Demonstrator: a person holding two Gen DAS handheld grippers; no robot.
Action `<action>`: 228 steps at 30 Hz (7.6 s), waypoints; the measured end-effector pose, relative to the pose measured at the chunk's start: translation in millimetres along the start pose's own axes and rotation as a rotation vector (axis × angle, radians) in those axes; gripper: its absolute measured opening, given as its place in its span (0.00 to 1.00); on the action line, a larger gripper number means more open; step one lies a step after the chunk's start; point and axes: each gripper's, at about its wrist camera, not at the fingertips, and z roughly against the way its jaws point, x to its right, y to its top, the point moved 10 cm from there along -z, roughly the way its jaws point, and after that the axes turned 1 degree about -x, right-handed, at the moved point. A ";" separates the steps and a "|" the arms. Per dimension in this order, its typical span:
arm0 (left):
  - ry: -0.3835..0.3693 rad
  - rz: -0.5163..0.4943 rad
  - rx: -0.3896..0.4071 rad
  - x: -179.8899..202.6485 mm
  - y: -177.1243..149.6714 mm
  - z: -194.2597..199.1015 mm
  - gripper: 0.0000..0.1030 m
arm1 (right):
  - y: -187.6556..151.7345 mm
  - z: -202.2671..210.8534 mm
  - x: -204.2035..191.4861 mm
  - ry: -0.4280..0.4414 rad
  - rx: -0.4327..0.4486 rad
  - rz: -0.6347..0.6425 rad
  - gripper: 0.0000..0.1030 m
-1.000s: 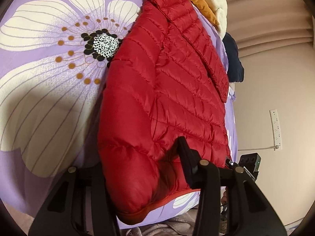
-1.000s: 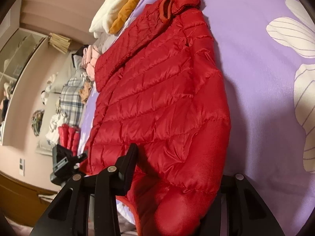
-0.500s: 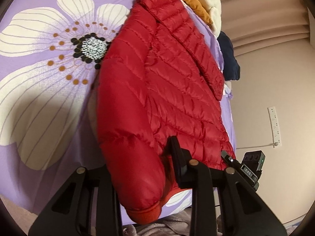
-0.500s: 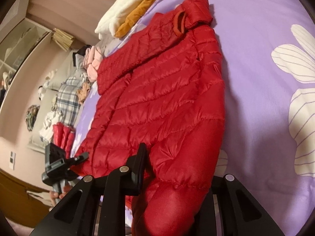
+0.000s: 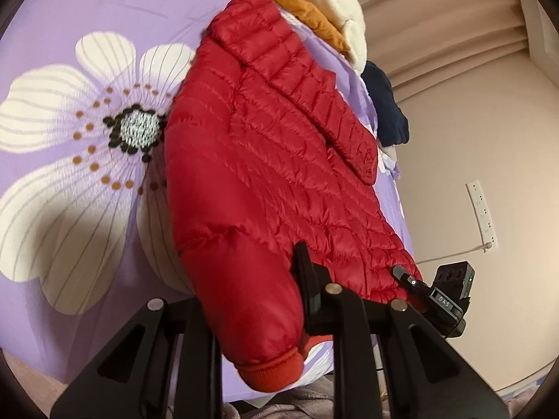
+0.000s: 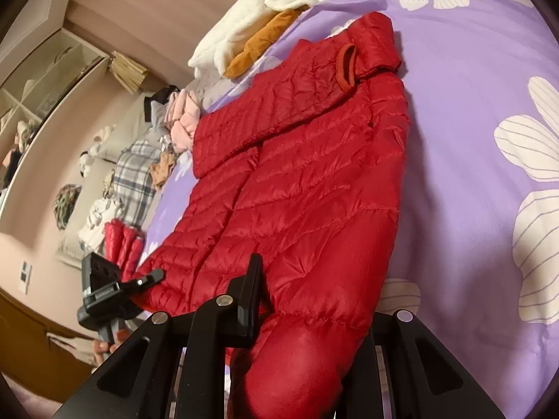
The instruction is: Fold large clothes
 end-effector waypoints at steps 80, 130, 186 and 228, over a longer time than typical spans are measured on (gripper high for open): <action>-0.116 -0.314 0.187 90.7 25.4 59.9 0.13 | 45.0 60.0 -71.4 0.215 0.145 0.208 0.23; -0.203 -0.400 0.273 135.5 17.7 106.9 0.13 | 59.9 98.4 -94.5 0.311 0.237 0.301 0.23; -0.146 -0.372 0.267 136.3 56.8 89.7 0.14 | 85.8 87.6 -77.5 0.263 0.250 0.213 0.23; -0.074 -0.334 0.264 114.0 107.5 50.2 0.15 | 122.7 56.3 -48.4 0.178 0.251 0.186 0.23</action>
